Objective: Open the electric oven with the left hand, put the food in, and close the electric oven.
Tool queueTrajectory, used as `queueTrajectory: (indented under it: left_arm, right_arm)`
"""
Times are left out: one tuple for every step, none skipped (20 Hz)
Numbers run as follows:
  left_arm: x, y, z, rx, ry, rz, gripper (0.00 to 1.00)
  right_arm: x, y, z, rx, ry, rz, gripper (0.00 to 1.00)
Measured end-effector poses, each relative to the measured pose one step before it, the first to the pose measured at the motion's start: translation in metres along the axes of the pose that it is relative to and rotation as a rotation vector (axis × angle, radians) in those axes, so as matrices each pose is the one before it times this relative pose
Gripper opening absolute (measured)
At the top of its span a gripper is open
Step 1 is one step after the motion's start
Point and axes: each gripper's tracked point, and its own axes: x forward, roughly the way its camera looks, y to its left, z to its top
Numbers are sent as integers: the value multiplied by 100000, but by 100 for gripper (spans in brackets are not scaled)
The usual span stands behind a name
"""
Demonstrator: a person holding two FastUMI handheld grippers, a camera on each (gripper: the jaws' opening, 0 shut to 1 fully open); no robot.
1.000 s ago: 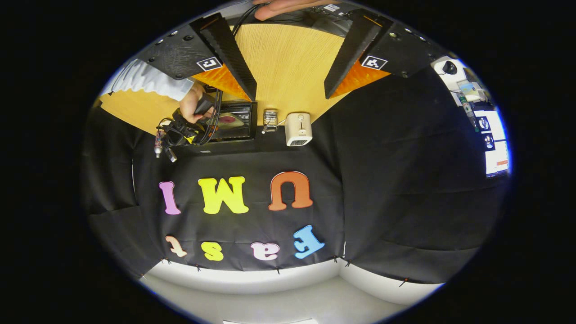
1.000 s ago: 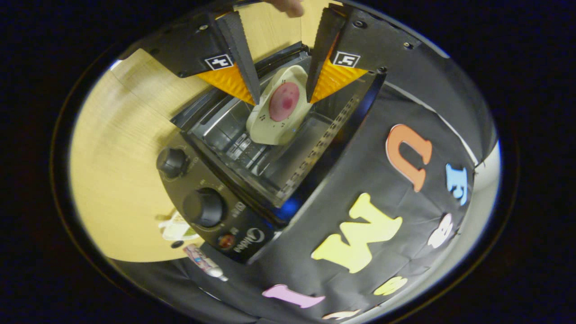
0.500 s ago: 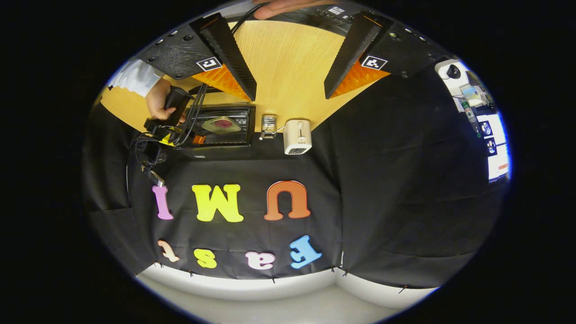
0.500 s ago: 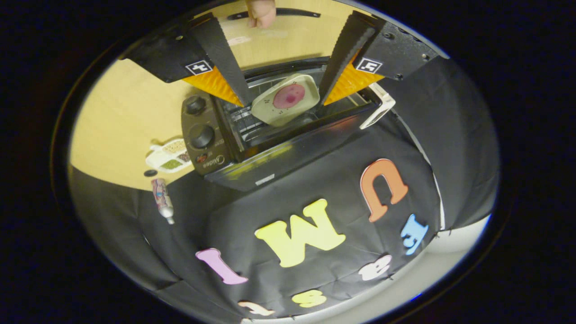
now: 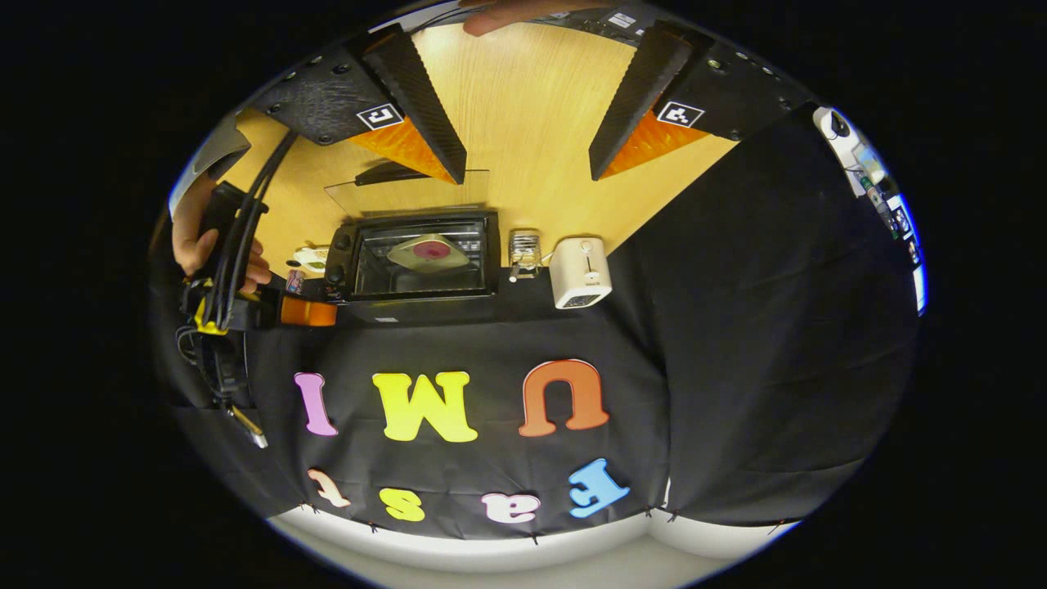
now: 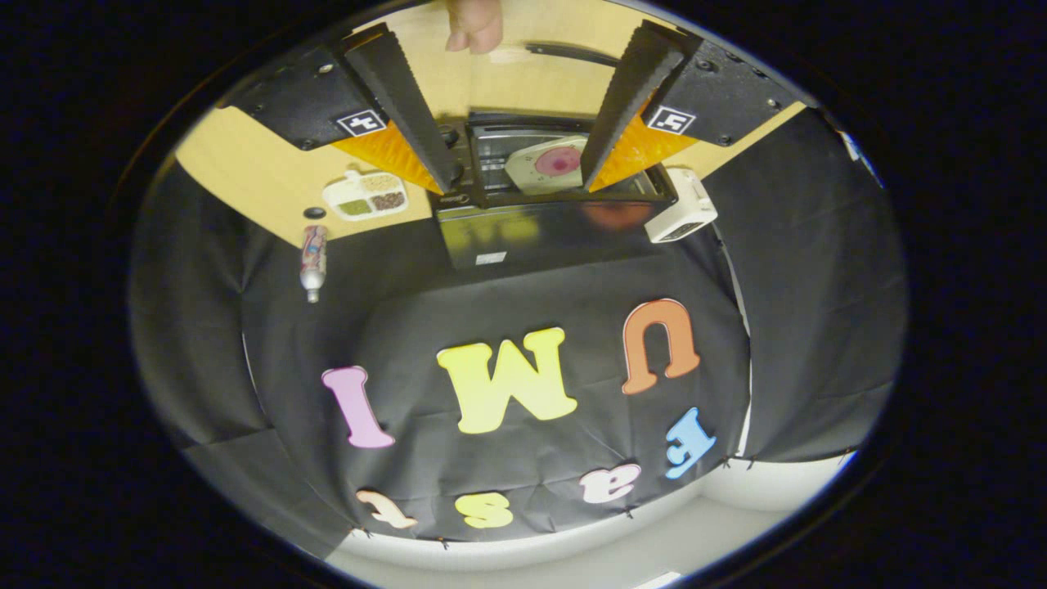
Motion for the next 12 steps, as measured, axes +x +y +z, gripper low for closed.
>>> queueTrajectory:
  left_arm:
    - [902,-882,-428,45,2068,-1498,96]
    - [820,-788,-579,-163,2200,-1324,96]
    - [810,-816,-373,-251,1933,-1536,97]
    - [743,-933,-357,-542,1602,-1838,96]
    - [549,-102,-450,-498,1640,-1956,97]
    - [757,-797,-365,-112,1611,-1587,97]
    - [768,-675,-437,584,1949,-1187,97]
    - [662,-618,-417,778,1774,-678,96]
    - [554,-666,-230,1042,1398,-994,96]
    - [669,-831,-375,605,1623,-1414,97]
    - [703,-826,-341,249,1720,-1712,96]
    - [567,-913,-394,108,1780,-1820,97]
  right_arm:
    - [-983,-529,954,-2852,-1124,-805,96]
    - [-835,-1009,736,-2067,-1248,-1160,96]
    - [-726,-930,749,-2047,-755,-1070,96]
    - [-927,-1004,723,-1579,-416,-1316,96]
    - [-1059,-1107,829,-903,-259,-1621,96]
    - [-1075,-913,813,-570,-519,-999,100]
    - [-980,-998,799,-439,-535,-943,100]
    - [-1164,-961,784,-64,-1055,-547,96]
    - [-1088,-958,951,-190,-1978,-905,96]
    - [-847,-1423,915,-851,-2277,-2224,100]
    - [-756,-1280,756,-955,-1514,-1903,100]
    - [-530,-740,479,-611,-1248,-429,96]
